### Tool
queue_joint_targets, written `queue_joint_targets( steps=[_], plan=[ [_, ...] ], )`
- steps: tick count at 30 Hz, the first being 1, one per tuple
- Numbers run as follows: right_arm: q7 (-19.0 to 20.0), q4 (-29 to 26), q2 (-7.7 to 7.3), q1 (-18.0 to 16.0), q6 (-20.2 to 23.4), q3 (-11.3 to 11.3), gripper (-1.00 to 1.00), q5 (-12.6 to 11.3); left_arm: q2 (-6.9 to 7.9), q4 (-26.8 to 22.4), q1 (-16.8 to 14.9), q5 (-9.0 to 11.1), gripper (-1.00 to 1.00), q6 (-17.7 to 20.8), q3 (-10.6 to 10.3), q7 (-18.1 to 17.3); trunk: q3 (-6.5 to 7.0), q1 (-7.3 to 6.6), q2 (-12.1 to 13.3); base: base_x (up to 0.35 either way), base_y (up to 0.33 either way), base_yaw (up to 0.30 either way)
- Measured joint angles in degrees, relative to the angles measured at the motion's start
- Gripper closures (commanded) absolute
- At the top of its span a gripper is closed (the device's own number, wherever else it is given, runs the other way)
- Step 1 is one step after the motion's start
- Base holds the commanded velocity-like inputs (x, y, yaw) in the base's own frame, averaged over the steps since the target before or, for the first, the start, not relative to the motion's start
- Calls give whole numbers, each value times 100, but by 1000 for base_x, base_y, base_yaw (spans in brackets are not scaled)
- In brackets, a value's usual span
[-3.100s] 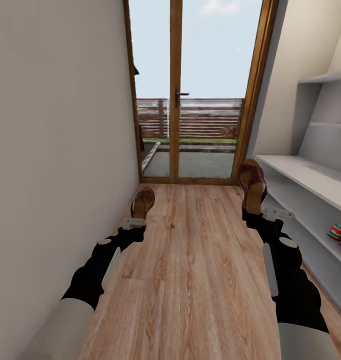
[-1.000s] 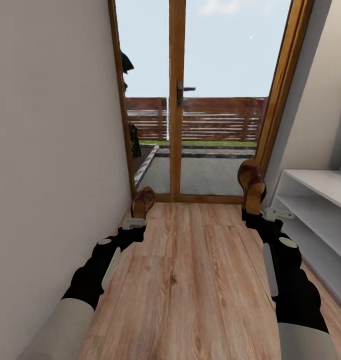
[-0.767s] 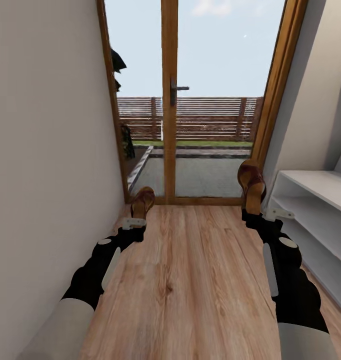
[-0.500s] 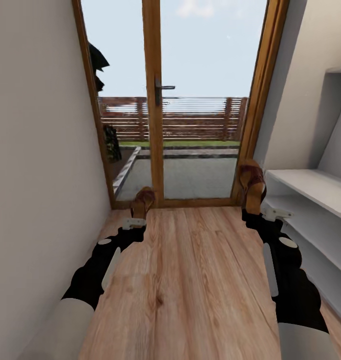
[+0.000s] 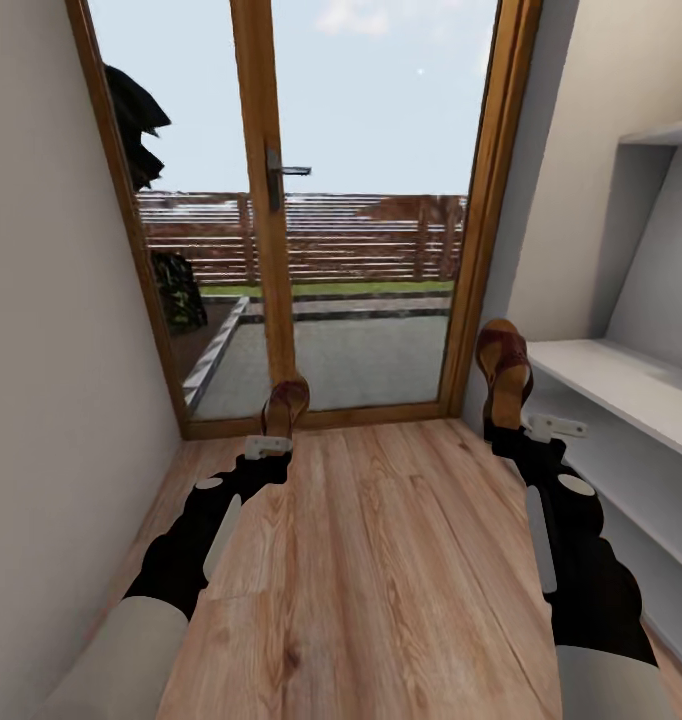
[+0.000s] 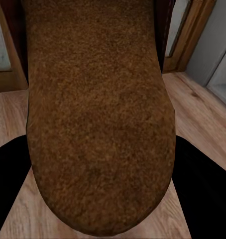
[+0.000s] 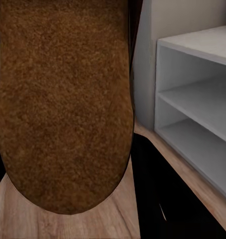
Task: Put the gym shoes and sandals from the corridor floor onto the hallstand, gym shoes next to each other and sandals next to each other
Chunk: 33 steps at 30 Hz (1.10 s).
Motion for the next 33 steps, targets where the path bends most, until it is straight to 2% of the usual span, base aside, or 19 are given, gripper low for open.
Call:
queue_joint_targets(
  steps=[9,18,33],
  plan=[
    [0,-1,0,1,1,-1,100,0,-1,3,-1,2,100,-4,-1,0,0,0,0,348,0,-43],
    [1,-2,-1,2,1,-1,100,0,-1,4,-1,1,100,-3,-3,0,0,0,0,347,15,-266],
    [0,-1,-1,1,0,-1,100,0,-2,3,-2,2,100,-3,-5,0,0,1,0,319,144,-292]
  ],
)
